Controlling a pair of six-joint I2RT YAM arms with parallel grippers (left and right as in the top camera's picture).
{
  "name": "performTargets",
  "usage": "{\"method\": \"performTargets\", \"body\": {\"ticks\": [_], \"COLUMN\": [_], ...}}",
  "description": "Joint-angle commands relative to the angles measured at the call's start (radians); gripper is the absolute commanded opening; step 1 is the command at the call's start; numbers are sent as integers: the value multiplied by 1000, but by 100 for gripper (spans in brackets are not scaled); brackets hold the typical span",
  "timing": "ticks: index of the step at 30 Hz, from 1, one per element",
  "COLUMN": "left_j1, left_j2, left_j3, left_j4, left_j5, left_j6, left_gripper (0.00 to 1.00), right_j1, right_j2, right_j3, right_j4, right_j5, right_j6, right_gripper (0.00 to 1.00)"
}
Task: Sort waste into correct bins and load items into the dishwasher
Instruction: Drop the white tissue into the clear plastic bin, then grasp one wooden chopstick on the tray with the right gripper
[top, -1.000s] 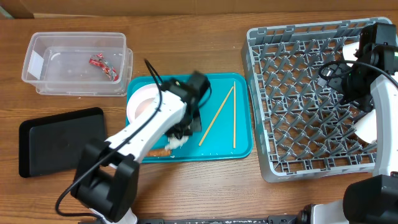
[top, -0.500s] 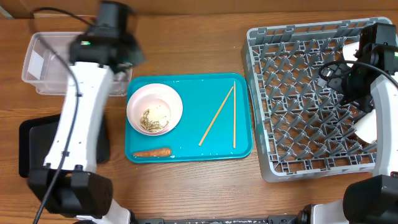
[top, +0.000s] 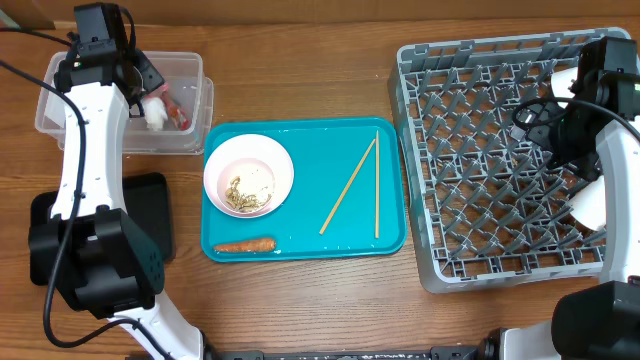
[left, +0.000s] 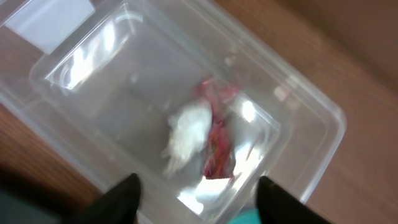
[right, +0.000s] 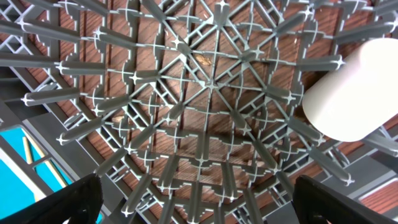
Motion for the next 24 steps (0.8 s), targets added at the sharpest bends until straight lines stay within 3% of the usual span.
{"method": "performTargets", "body": {"ticks": [1, 6, 9, 18, 24], "left_j1": [-8, -9, -9, -9, -9], "left_j2": [-58, -107, -105, -105, -105], "left_j3": [75, 87, 71, 57, 57], "left_j4": [-135, -442, -624, -664, -656], "left_j5": [31, 173, 195, 196, 196], "left_j6": [42, 42, 39, 38, 37], "left_gripper": [71, 84, 88, 89, 90], "right_j1": [9, 84, 223, 547, 682], "right_j2": [-15, -39, -32, 103, 261], "right_j3": [13, 14, 13, 11, 3], "right_j4": [23, 110, 188, 245, 238], "right_j5": [-13, -186, -269, -240, -209], "right_j6": [-51, -126, -122, 18, 238], "right_gripper": [100, 99, 99, 94, 90]}}
